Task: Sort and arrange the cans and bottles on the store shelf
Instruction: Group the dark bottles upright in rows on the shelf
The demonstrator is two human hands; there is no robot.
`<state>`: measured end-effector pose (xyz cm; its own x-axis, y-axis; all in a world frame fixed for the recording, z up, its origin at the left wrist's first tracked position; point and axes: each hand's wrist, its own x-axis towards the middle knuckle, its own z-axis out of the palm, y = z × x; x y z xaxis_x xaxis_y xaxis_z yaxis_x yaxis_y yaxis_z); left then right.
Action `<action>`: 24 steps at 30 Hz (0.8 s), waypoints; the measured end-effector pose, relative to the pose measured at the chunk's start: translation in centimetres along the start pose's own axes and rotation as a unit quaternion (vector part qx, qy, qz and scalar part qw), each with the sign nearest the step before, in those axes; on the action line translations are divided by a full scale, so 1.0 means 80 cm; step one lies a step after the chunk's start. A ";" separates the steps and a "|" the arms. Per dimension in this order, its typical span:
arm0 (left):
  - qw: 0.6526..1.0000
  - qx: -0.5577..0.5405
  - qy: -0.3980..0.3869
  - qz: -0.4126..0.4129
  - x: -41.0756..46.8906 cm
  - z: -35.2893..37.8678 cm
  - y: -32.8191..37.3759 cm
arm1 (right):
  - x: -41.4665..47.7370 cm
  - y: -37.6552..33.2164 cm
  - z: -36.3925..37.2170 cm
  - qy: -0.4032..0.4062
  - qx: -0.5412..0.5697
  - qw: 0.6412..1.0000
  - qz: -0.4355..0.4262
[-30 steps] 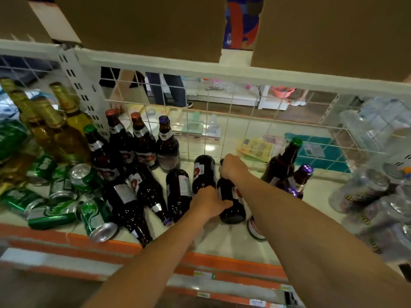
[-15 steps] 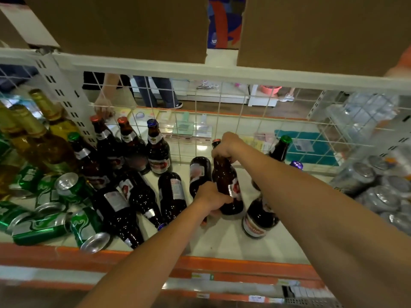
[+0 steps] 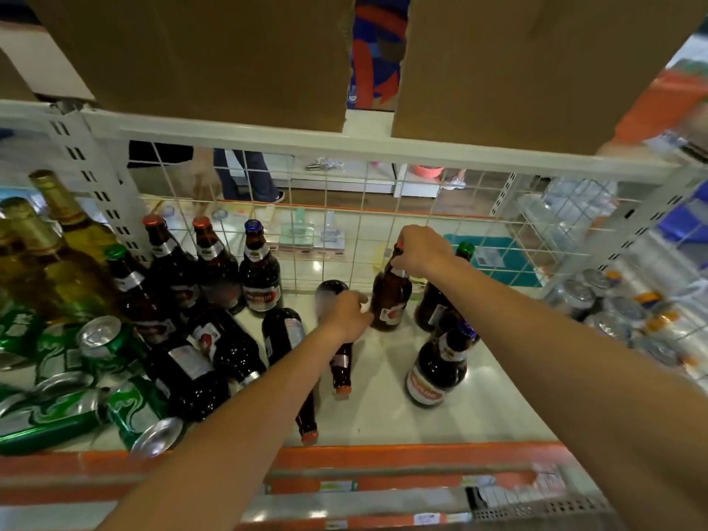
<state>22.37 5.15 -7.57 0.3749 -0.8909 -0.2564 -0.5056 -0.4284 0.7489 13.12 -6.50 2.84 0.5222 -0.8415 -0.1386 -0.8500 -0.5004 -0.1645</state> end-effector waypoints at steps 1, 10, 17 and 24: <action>0.999 0.036 0.010 0.014 0.000 -0.007 -0.008 | -0.002 -0.001 0.001 0.009 0.001 1.000 0.002; 0.953 0.266 -0.087 0.113 -0.021 -0.057 -0.063 | -0.075 -0.051 0.087 -0.044 -0.033 0.997 -0.048; 0.952 0.264 -0.069 0.140 -0.019 -0.058 -0.075 | -0.121 -0.061 0.201 -0.173 0.301 0.930 0.118; 0.954 0.251 -0.029 0.159 -0.012 -0.054 -0.086 | -0.113 -0.063 0.162 -0.143 0.198 0.966 0.080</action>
<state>28.85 9.60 -9.89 0.1046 -0.9884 -0.1102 -0.9009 -0.1411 0.4105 13.56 6.25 -7.72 0.4330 -0.7826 -0.4473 -0.8572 -0.2041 -0.4727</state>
